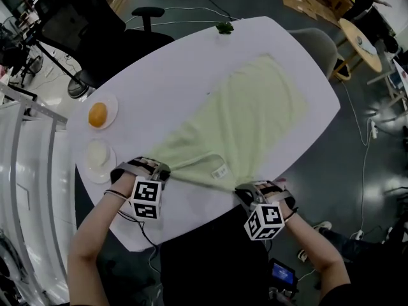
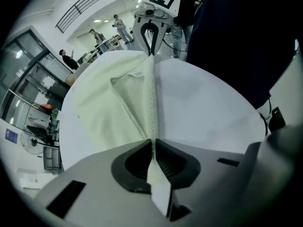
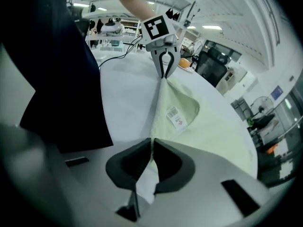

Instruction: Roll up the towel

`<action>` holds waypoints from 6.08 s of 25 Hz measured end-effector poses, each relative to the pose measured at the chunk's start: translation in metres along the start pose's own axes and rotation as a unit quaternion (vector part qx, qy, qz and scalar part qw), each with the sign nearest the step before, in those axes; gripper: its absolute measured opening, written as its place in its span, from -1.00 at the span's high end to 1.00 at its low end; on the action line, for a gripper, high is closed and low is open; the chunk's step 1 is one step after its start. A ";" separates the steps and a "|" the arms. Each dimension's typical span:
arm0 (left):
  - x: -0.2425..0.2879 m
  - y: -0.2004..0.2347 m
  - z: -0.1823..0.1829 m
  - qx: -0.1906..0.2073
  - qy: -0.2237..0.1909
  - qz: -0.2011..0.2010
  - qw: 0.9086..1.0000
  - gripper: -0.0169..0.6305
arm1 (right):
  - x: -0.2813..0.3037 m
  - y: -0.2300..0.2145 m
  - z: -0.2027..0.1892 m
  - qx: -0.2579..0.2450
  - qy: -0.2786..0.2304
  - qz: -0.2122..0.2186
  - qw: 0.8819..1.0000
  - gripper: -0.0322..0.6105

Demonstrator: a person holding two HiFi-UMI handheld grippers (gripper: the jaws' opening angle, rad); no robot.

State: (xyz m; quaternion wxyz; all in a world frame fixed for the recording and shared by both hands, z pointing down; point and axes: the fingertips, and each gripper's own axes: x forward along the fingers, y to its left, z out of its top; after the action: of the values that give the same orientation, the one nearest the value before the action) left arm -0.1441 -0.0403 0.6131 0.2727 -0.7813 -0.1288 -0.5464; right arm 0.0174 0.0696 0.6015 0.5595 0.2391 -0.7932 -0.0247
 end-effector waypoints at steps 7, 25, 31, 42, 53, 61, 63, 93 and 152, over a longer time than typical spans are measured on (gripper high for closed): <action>-0.018 -0.017 -0.025 -0.032 0.012 -0.032 0.999 0.83 | -0.006 0.007 0.029 0.046 -0.042 0.058 0.996 0.82; -0.003 0.097 -0.032 -0.155 0.018 -0.074 0.985 0.82 | 0.013 -0.123 -0.004 0.263 -0.064 0.115 0.956 0.79; 0.022 0.105 -0.040 -0.139 0.039 -0.034 0.989 0.80 | 0.041 -0.128 -0.018 0.242 -0.023 0.072 0.967 0.77; -0.010 0.123 -0.046 -0.178 0.006 0.077 0.981 0.32 | 0.013 -0.151 -0.027 0.217 -0.023 -0.034 0.975 0.38; -0.048 0.061 -0.038 -0.103 -0.011 0.078 0.992 0.22 | -0.026 -0.093 -0.003 0.105 -0.014 -0.071 0.992 0.33; -0.002 0.047 -0.050 -0.082 0.025 0.087 0.993 0.21 | 0.028 -0.071 -0.018 0.082 0.042 -0.060 0.994 0.27; 0.004 0.050 -0.058 -0.082 0.040 0.088 0.992 0.24 | 0.031 -0.070 -0.033 0.094 0.057 -0.054 0.992 0.30; -0.043 -0.042 -0.076 -0.029 0.094 -0.012 0.995 0.85 | -0.014 0.037 0.005 0.108 0.034 -0.010 0.994 0.79; -0.006 0.018 -0.016 -0.102 0.000 0.031 0.994 0.03 | -0.004 -0.026 -0.010 0.218 -0.008 -0.023 0.976 0.10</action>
State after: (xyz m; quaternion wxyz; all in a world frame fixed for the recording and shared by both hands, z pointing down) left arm -0.1495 -0.0637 0.6062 0.2079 -0.8086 -0.0479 -0.5483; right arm 0.0369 0.0507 0.5935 0.4871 0.3727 -0.7784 0.1339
